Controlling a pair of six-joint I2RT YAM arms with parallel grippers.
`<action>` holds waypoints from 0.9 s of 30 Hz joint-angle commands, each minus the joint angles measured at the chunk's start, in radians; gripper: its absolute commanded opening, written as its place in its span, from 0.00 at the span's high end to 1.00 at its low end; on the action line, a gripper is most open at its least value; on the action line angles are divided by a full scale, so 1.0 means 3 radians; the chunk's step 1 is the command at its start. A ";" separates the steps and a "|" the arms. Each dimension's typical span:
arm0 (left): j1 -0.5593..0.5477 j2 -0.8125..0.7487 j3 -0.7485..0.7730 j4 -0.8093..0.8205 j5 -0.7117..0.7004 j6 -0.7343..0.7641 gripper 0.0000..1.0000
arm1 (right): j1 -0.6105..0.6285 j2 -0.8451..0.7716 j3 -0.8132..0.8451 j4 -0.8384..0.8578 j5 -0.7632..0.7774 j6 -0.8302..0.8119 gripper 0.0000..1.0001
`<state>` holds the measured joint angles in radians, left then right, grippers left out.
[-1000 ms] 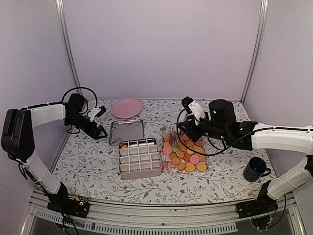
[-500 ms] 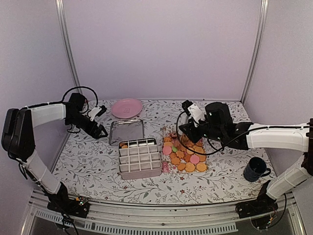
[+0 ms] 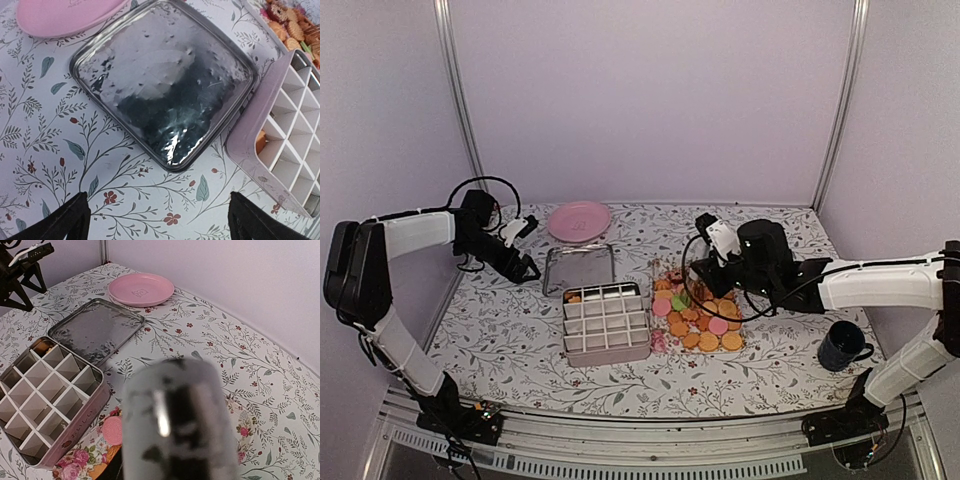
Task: Pack the cookies
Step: Pick up the fake cookies from the plate, then place the fake cookies in the empty pocket of the box.
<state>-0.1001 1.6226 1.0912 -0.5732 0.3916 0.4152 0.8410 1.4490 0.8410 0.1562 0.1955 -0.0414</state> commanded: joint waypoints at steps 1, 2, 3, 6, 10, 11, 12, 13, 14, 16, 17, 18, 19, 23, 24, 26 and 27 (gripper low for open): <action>-0.0027 0.0042 0.0061 0.0045 0.0016 0.0007 0.04 | -0.0020 -0.0086 -0.0104 0.0119 0.0144 0.0052 0.68; -0.0028 0.0042 0.0064 0.0044 0.0018 0.0000 0.04 | -0.0021 -0.0108 -0.0104 0.0130 0.0151 0.0051 0.70; -0.0027 0.0042 0.0065 0.0044 0.0022 -0.0007 0.04 | -0.0020 -0.0126 -0.0103 0.0138 0.0151 0.0046 0.72; -0.0031 0.0037 0.0062 0.0044 0.0026 -0.0017 0.04 | -0.0025 -0.0165 -0.0073 0.0154 0.0152 0.0010 0.82; -0.0034 0.0027 0.0050 0.0044 0.0030 -0.0022 0.05 | -0.0027 -0.0225 -0.0026 0.0155 0.0143 -0.0039 0.98; -0.0034 0.0027 0.0049 0.0044 0.0032 -0.0028 0.05 | -0.0026 -0.0237 -0.0014 0.0154 0.0130 -0.0057 1.00; -0.0037 0.0027 0.0049 0.0044 0.0030 -0.0029 0.05 | -0.0024 -0.0250 -0.0003 0.0152 0.0127 -0.0068 1.00; -0.0036 0.0027 0.0049 0.0044 0.0032 -0.0033 0.05 | -0.0026 -0.0267 0.0009 0.0146 0.0117 -0.0081 1.00; -0.0037 0.0026 0.0049 0.0044 0.0033 -0.0032 0.05 | -0.0025 -0.0284 0.0029 0.0137 0.0102 -0.0093 1.00; -0.0039 0.0027 0.0054 0.0043 0.0037 -0.0034 0.05 | -0.0027 -0.0328 0.0083 0.0116 0.0031 -0.0126 1.00; -0.0038 0.0027 0.0054 0.0044 0.0035 -0.0028 0.05 | -0.0023 -0.0345 0.0117 0.0105 -0.0014 -0.0134 1.00; -0.0039 0.0027 0.0052 0.0044 0.0032 -0.0026 0.05 | -0.0026 -0.0360 0.0167 0.0099 -0.0074 -0.0138 1.00; -0.0034 0.0029 0.0048 0.0048 0.0028 -0.0028 0.05 | -0.0024 -0.0361 0.0215 0.0102 -0.0149 -0.0138 1.00; -0.0032 0.0053 0.0009 0.0086 -0.0018 -0.0016 0.05 | 0.0016 -0.0203 0.0512 0.0208 -0.0477 -0.0119 1.00; -0.0032 0.0061 -0.0003 0.0094 -0.0026 -0.0014 0.05 | 0.0044 -0.0125 0.0597 0.0259 -0.0549 -0.0115 1.00; -0.0026 0.0072 -0.0032 0.0102 -0.0037 -0.0009 0.05 | 0.0109 0.0082 0.0775 0.0374 -0.0677 -0.0113 1.00; -0.0021 0.0077 -0.0043 0.0108 -0.0047 -0.0006 0.05 | 0.0137 0.0208 0.0874 0.0426 -0.0751 -0.0108 1.00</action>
<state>-0.1005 1.6249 1.0912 -0.5613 0.3859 0.4141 0.8513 1.4139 0.9939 0.1745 0.0875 -0.0715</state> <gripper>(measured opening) 0.951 0.184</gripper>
